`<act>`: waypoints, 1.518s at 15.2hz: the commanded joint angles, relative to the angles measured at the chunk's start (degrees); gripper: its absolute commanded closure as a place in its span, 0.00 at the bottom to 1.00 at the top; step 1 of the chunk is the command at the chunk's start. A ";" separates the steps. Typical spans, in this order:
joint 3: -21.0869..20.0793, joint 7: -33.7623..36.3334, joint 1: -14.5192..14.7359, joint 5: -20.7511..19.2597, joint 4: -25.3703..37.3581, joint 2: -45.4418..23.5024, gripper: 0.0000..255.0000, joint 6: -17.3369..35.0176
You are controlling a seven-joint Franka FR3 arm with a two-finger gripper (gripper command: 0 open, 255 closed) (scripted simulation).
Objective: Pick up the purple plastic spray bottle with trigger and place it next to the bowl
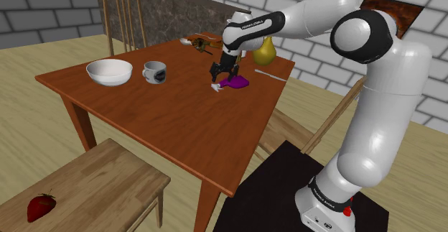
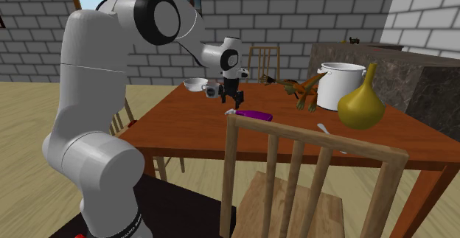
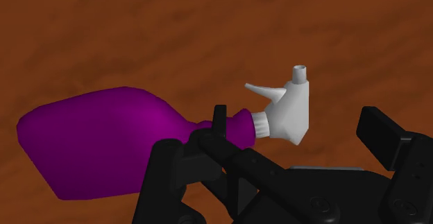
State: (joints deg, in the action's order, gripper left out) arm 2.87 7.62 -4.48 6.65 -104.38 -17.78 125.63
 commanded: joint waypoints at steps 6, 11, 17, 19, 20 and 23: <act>-0.19 -0.32 -0.04 0.56 -0.58 -3.47 0.00 4.07; -0.21 -0.34 -0.04 0.60 -0.67 -3.72 0.00 4.42; -0.21 -0.34 -0.04 0.60 -0.67 -3.72 1.00 4.41; -0.21 -0.34 -0.04 0.60 -0.67 -3.72 1.00 4.41; -0.21 -0.34 -0.04 0.60 -0.67 -3.72 1.00 4.41; -0.21 -0.34 -0.04 0.60 -0.67 -3.72 1.00 4.41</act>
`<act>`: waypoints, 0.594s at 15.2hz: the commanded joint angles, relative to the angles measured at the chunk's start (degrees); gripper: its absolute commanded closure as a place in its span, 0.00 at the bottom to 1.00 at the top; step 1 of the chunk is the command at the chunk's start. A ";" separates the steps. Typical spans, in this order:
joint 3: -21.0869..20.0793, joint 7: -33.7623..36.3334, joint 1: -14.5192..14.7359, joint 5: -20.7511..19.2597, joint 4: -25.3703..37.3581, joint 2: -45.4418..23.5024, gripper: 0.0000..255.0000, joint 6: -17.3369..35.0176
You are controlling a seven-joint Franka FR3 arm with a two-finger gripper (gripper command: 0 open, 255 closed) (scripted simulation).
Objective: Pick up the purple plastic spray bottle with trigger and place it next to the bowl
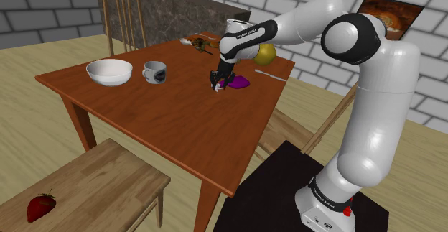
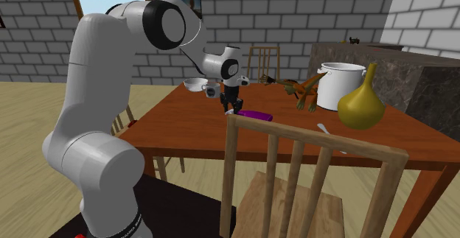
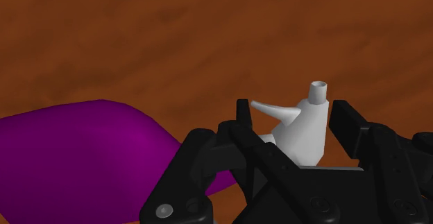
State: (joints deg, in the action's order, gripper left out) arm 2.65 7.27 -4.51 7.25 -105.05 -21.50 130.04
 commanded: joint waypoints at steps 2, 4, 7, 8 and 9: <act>0.03 0.09 0.01 -0.07 0.24 0.38 1.00 -0.63; 0.09 0.26 0.03 -0.22 0.76 1.14 1.00 -1.90; 0.16 0.50 0.06 -0.42 1.68 2.17 1.00 -3.84; 0.19 0.58 0.06 -0.48 2.01 2.50 1.00 -4.49; 0.21 0.66 0.07 -0.54 2.35 2.82 1.00 -5.15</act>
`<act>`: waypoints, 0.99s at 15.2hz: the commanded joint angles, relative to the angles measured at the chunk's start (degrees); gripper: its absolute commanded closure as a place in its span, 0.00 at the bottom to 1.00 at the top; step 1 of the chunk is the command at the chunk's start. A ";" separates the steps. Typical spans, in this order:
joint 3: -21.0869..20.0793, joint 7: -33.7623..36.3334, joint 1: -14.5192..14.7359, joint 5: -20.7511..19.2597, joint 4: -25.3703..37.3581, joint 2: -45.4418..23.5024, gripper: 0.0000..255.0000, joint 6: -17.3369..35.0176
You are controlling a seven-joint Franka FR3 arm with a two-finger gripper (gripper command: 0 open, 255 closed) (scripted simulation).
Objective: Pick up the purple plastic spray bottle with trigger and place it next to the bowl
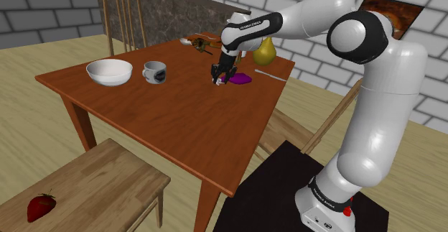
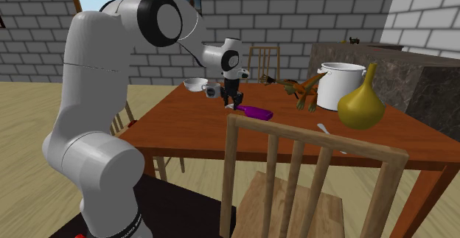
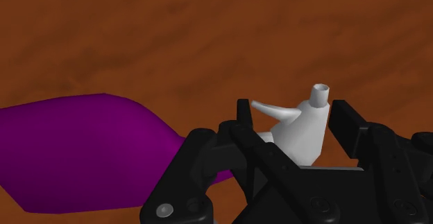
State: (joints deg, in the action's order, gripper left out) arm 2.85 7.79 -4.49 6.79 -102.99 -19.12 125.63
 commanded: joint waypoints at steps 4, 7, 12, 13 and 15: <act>0.09 0.46 0.07 -0.33 1.78 1.63 1.00 -3.39; 0.14 0.68 0.07 -0.49 3.04 2.41 1.00 -5.43; 0.20 1.03 0.07 -0.73 5.43 3.49 1.00 -8.88; 0.22 1.10 0.07 -0.77 5.95 3.67 1.00 -9.58; 0.24 1.24 0.06 -0.85 7.04 4.00 1.00 -11.00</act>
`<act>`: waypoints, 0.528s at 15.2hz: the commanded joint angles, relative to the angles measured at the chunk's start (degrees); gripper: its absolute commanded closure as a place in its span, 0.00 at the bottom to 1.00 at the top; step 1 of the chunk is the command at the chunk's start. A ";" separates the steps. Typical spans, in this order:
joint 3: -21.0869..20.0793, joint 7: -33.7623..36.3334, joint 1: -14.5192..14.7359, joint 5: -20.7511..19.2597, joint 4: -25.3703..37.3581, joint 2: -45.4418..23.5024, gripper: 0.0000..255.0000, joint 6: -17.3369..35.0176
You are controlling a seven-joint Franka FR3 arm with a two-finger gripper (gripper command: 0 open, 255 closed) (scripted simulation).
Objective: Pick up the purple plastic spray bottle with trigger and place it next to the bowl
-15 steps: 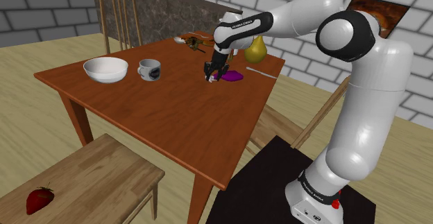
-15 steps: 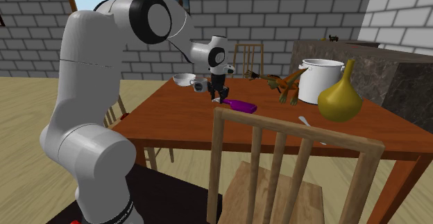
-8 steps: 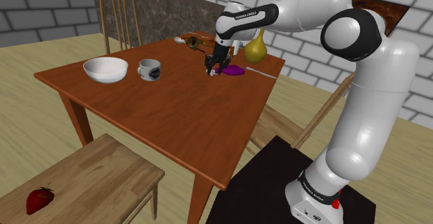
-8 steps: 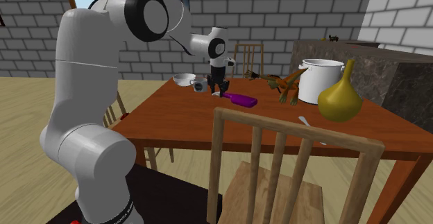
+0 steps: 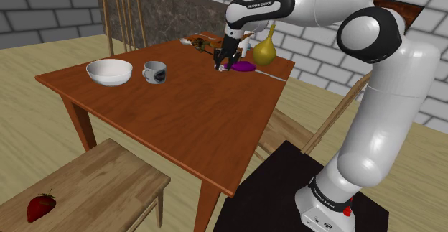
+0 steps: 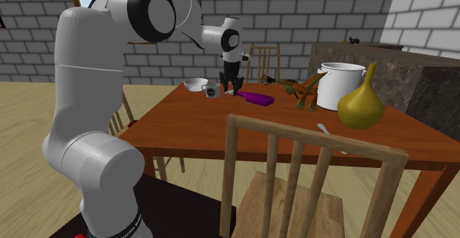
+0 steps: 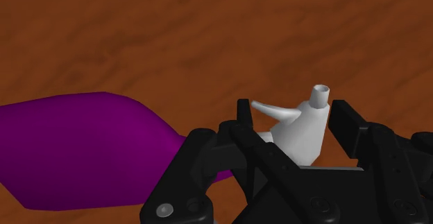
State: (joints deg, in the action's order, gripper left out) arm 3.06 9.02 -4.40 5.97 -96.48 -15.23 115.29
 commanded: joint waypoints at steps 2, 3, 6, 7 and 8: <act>0.05 0.14 -0.05 -0.10 1.69 0.39 1.00 -2.09; 0.06 0.20 -0.05 -0.13 2.29 0.52 1.00 -2.81; -0.79 2.81 1.54 -0.55 3.19 0.36 1.00 -3.35; -1.21 4.09 2.34 -0.75 3.48 0.16 1.00 -3.32; -1.63 5.36 3.13 -0.95 3.83 -0.10 1.00 -3.32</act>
State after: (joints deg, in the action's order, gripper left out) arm 1.84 13.04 -2.05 5.24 -93.52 -15.01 112.41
